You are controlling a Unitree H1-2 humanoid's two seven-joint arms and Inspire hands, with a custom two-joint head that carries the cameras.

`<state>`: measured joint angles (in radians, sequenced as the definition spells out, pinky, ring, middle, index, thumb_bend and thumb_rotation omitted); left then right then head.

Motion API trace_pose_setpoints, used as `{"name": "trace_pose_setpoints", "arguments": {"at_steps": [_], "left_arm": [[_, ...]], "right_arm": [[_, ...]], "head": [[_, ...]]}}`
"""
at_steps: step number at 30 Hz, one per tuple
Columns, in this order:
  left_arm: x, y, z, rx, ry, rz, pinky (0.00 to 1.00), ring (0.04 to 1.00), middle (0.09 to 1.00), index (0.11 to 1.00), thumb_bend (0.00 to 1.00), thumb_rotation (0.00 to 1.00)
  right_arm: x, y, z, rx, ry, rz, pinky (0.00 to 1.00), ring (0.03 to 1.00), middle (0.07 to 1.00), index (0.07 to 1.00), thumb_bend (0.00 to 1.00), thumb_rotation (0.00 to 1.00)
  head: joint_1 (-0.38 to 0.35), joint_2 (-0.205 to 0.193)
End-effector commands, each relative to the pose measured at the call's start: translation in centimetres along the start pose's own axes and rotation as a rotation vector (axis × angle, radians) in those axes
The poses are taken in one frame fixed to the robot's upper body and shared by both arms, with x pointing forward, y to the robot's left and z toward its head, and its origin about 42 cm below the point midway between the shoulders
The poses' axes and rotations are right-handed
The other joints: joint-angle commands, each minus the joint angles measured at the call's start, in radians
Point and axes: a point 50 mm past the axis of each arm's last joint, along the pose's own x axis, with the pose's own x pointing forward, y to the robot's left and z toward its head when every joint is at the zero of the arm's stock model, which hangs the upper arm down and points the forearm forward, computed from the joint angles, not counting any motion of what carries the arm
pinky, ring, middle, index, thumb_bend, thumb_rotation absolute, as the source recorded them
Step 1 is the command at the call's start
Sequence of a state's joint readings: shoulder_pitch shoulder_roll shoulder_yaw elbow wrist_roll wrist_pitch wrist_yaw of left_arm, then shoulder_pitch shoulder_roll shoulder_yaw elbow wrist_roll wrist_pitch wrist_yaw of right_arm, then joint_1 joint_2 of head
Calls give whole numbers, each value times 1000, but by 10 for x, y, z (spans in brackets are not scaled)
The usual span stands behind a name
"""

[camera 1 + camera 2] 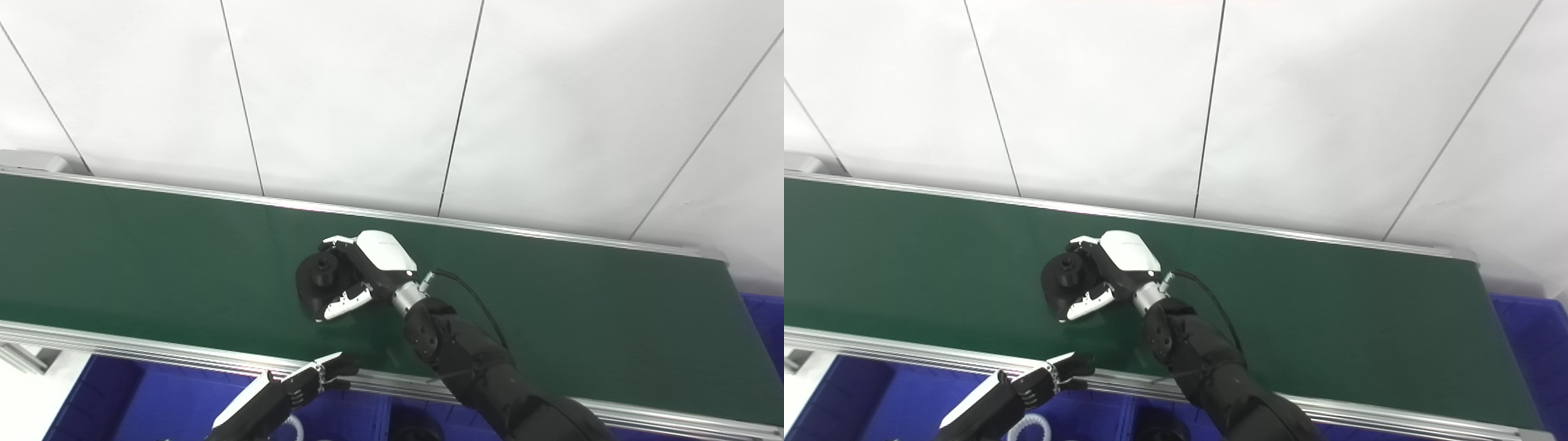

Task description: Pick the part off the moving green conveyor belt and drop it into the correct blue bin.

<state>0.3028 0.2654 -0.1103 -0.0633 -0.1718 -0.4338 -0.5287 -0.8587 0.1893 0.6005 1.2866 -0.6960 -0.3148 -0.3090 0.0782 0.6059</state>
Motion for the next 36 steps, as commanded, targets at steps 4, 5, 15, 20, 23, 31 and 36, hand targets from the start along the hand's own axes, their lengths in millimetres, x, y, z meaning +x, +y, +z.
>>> {"name": "trace_pose_setpoints", "arguments": {"at_steps": [4, 5, 15, 20, 23, 31, 36], "left_arm": [[1, 5, 15, 24, -78, 7, 859, 909, 917, 890, 536, 378], [0, 5, 15, 25, -78, 8, 859, 907, 915, 889, 536, 378], [-1, 10, 15, 22, -80, 17, 864, 907, 914, 894, 534, 373], [1, 11, 15, 30, -84, 14, 863, 907, 917, 897, 525, 382], [2, 12, 14, 30, -85, 13, 862, 908, 917, 898, 521, 386], [3, 12, 13, 35, -78, 7, 864, 908, 913, 893, 539, 431], [2, 13, 12, 37, -73, 5, 864, 909, 915, 894, 546, 453]], "right_arm": [[1, 35, 26, -88, 17, 115, 627, 619, 613, 621, 877, 278], [0, 37, 26, -96, 19, 121, 630, 602, 595, 588, 850, 237], [-5, 42, 19, -103, 17, 161, 341, 387, 432, 496, 529, 4], [-6, 33, 13, -113, -2, 136, 290, 348, 402, 502, 527, 1], [-5, 27, 11, -92, -14, 106, 282, 346, 401, 505, 527, 0], [-7, 9, 14, -25, -66, -7, 325, 384, 425, 509, 528, 0], [-12, -2, 13, 6, -82, -62, 263, 319, 445, 496, 529, 0]], "head": [[3, 4], [3, 4], [-4, 8], [-9, 9], [-13, 8], [-23, 0], [-30, -2]]}}
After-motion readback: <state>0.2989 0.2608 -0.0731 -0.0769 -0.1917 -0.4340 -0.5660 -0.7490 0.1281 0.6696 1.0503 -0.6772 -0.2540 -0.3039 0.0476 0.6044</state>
